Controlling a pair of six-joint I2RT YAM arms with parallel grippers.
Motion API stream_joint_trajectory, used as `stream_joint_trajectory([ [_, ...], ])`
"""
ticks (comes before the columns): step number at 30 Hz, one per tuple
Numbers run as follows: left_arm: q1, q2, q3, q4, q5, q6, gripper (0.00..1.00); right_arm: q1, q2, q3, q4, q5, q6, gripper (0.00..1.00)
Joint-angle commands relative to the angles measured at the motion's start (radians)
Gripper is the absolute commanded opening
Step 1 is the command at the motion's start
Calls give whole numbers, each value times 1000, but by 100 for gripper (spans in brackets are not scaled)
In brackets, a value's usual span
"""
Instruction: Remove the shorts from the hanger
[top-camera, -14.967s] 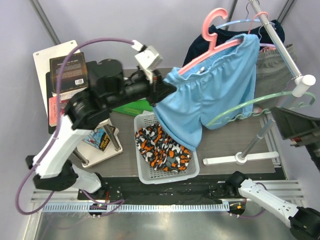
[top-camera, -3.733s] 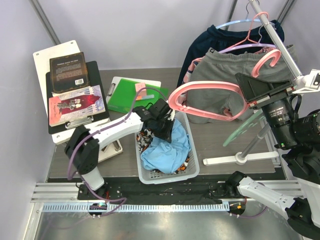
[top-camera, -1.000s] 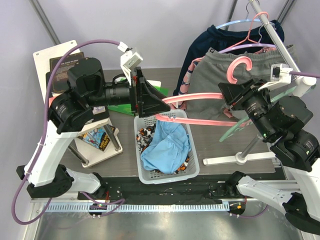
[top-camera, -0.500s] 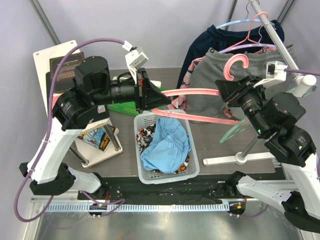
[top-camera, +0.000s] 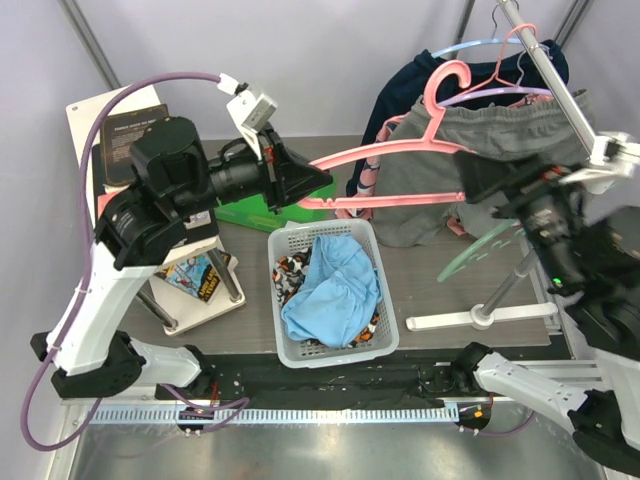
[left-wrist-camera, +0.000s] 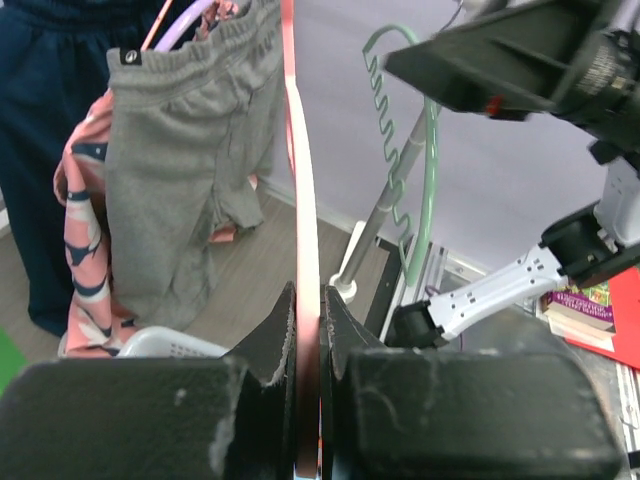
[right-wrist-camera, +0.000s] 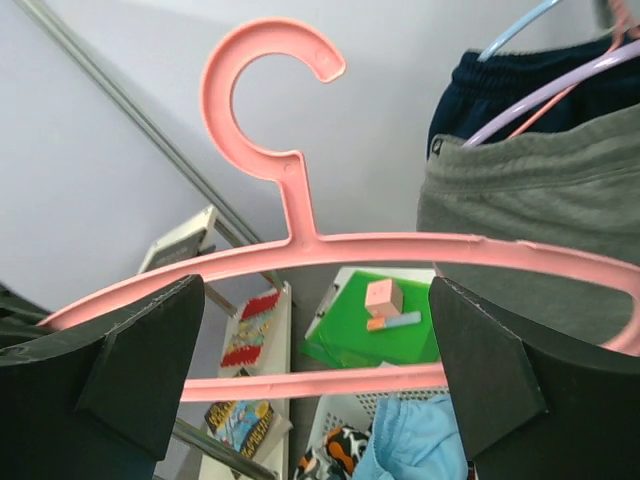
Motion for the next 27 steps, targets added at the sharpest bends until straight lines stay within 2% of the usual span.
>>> stream_joint_trajectory([
  [1, 0, 53, 43, 168, 36, -39, 0, 1, -103, 52, -23, 94, 6, 98],
  [5, 0, 94, 54, 220, 67, -48, 0, 2, -194, 55, -47, 191, 35, 95],
  [10, -43, 191, 153, 245, 52, -22, 0, 1, -301, 42, -100, 272, 94, 85],
  [18, -169, 318, 198, 332, 12, -4, 0, 2, -355, 75, -169, 303, 149, 84],
  [27, -215, 410, 242, 355, 19, 15, 0, 2, -364, 84, -195, 295, 164, 85],
])
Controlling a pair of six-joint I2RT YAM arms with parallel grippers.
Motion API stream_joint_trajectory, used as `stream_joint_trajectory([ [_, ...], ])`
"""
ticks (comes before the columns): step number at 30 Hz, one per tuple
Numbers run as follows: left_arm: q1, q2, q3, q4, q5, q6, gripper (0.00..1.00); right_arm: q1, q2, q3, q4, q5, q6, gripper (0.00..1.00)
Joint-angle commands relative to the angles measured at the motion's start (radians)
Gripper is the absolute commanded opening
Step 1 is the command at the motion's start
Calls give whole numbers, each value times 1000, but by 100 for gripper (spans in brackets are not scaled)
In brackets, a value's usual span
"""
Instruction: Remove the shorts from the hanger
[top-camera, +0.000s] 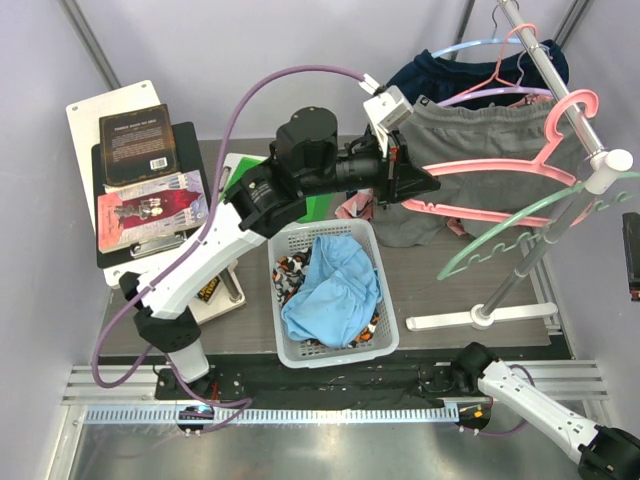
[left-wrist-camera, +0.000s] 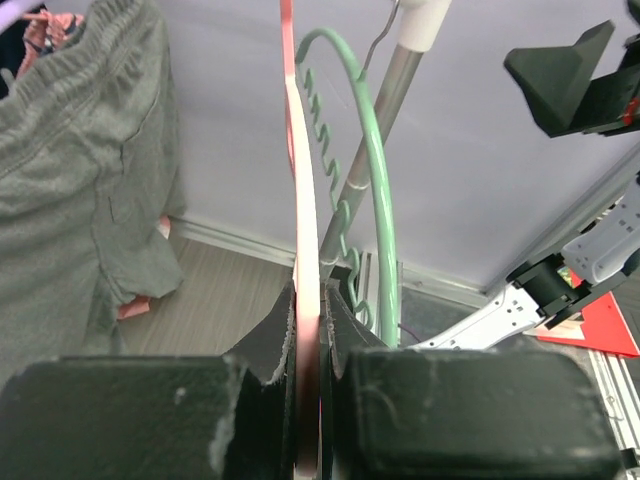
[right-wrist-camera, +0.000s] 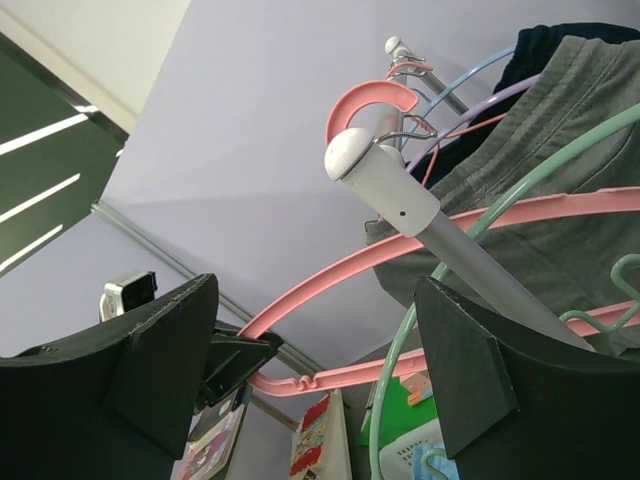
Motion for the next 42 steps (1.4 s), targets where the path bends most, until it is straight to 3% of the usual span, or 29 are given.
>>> stream_joint_trajectory([
  [1, -24, 4, 36, 98, -7, 29, 0, 1, 10, 12, -27, 16, 23, 85],
  [13, -155, -68, -171, 132, -107, 175, 0, 10, 12, 6, -41, 54, -4, 85],
  [26, -156, -114, -315, 175, -139, 100, 5, 36, 26, 12, -41, 51, -38, 85],
  [30, -156, -154, -372, 183, -170, 72, 29, 38, 18, -20, -44, 19, -27, 85],
  [32, -156, -171, -387, 183, -187, 64, 35, 36, 7, -62, -46, 2, -4, 85],
  [35, -156, -209, -426, 170, -220, 52, 55, 38, -5, -131, -46, -56, 25, 85],
  [42, -156, -355, -567, 160, -308, -11, 66, 38, 10, -293, 6, -326, 14, 87],
])
